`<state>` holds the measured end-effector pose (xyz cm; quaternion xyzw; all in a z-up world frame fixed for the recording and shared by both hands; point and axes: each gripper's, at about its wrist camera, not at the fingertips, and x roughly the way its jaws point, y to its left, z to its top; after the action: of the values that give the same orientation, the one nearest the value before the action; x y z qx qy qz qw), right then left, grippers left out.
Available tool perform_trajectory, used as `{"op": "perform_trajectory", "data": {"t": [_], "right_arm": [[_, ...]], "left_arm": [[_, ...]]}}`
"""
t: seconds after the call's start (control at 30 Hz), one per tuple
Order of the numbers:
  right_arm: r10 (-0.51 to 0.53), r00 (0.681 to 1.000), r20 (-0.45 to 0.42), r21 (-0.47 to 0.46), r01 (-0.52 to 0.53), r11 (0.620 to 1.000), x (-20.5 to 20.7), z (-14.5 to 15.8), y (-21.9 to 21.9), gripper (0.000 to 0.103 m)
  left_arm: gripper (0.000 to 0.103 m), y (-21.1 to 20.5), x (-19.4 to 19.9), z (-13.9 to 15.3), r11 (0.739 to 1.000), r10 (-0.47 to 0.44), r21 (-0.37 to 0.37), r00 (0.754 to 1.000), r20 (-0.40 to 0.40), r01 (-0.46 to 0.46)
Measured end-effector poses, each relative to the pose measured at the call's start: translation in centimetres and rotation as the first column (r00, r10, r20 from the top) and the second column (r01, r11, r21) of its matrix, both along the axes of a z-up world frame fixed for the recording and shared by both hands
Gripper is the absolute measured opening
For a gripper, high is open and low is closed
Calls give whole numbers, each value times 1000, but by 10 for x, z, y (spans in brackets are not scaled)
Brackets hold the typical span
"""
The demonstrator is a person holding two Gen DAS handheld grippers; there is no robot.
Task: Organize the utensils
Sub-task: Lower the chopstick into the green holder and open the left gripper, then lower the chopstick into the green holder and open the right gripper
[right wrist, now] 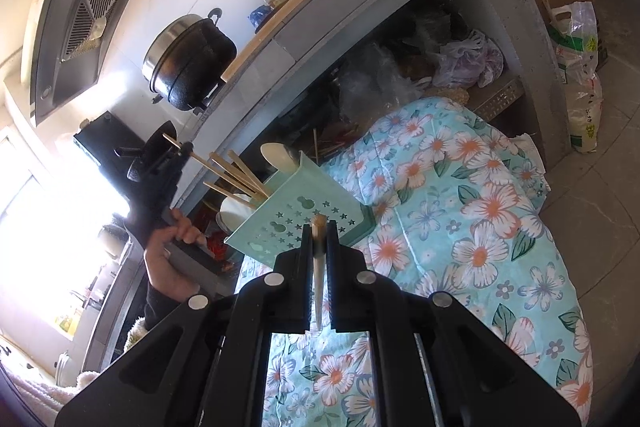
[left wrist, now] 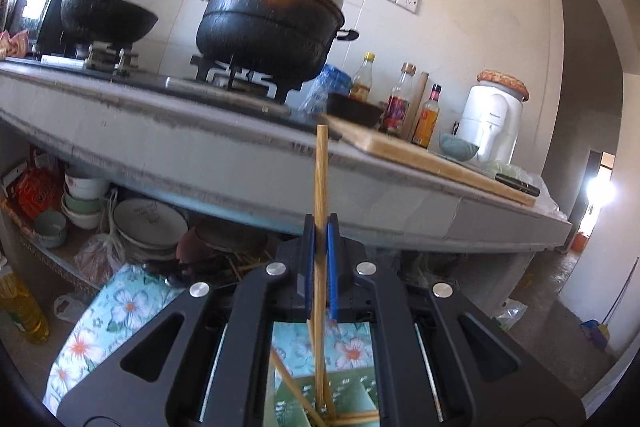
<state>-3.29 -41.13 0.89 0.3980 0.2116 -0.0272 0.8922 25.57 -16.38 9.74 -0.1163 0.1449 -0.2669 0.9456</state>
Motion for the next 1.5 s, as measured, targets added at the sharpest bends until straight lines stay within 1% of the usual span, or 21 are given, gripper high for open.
{"op": "perform_trajectory", "data": {"t": [0.03, 0.07, 0.1, 0.13, 0.17, 0.2, 0.27, 0.37, 0.4, 0.47, 0.57, 0.7, 0.83, 0.93, 1.03, 1.1, 1.2, 1.3, 1.5], "right_arm": [[-1, 1000, 0, -2, 1, 1000, 0, 1, 0, 6], [0, 1000, 1, -3, 0, 1000, 0, 1, -1, 6], [-1, 1000, 3, -7, 1, 1000, 0, 3, 0, 6], [-1, 1000, 5, -12, 1, 1000, 0, 4, 0, 6], [-1, 1000, 8, -15, 1, 1000, 0, 5, 0, 6], [-1, 1000, 12, -20, 1, 1000, 0, 6, 1, 6], [-2, 1000, 16, -25, 2, 1000, 0, 8, 2, 6], [-1, 1000, 25, -37, 2, 999, 0, 14, 4, 6], [-1, 1000, 30, -43, 3, 999, 0, 16, 5, 6], [-1, 999, 45, -58, 4, 998, 0, 23, 6, 6], [8, 997, 80, -90, -1, 996, 0, 39, 8, 6], [42, 988, 147, -144, -20, 989, 6, 69, 13, 6], [88, 968, 233, -214, -37, 976, 15, 108, 22, 6], [112, 952, 285, -283, -28, 959, 23, 136, 30, 6], [131, 944, 304, -363, -13, 932, 40, 159, 40, 6], [143, 947, 288, -408, -14, 913, 56, 168, 48, 6], [151, 960, 237, -480, -20, 877, 82, 173, 61, 6], [153, 972, 180, -554, -28, 832, 104, 169, 77, 6], [160, 984, 80, -636, -74, 768, 137, 153, 97, 6]], "left_arm": [[7, 2, -2, -4, 1000, -4, 4, 1000, -11, 4], [14, 4, -4, -7, 1000, -6, 10, 1000, -18, 6], [19, 7, -7, -9, 1000, -6, 12, 1000, -25, 7], [31, 11, -10, -12, 1000, -5, 11, 999, -33, 5], [40, 16, -15, -13, 1000, -2, 7, 999, -39, 2], [42, 20, -20, -14, 1000, -1, 8, 999, -38, 1], [53, 27, -30, -14, 1000, 5, 21, 1000, -27, -4], [64, 35, -48, -12, 999, 2, 51, 1000, -5, -2], [66, 38, -53, -11, 998, -1, 61, 1000, -1, 1], [75, 43, -65, -10, 997, -10, 80, 1000, 4, 10], [83, 51, -84, -14, 992, -26, 125, 1000, -9, 27], [86, 62, -102, -27, 982, -29, 185, 997, -72, 42], [89, 75, -113, -45, 971, 5, 235, 989, -146, 30], [90, 82, -117, -54, 966, 37, 258, 981, -191, 14], [92, 87, -120, -61, 962, 67, 271, 971, -231, -2], [92, 88, -122, -63, 960, 77, 280, 965, -250, -4], [93, 88, -125, -64, 954, 96, 299, 963, -251, -18], [95, 86, -128, -63, 948, 112, 317, 966, -233, -33], [95, 83, -131, -61, 935, 131, 350, 969, -211, -51]]}}
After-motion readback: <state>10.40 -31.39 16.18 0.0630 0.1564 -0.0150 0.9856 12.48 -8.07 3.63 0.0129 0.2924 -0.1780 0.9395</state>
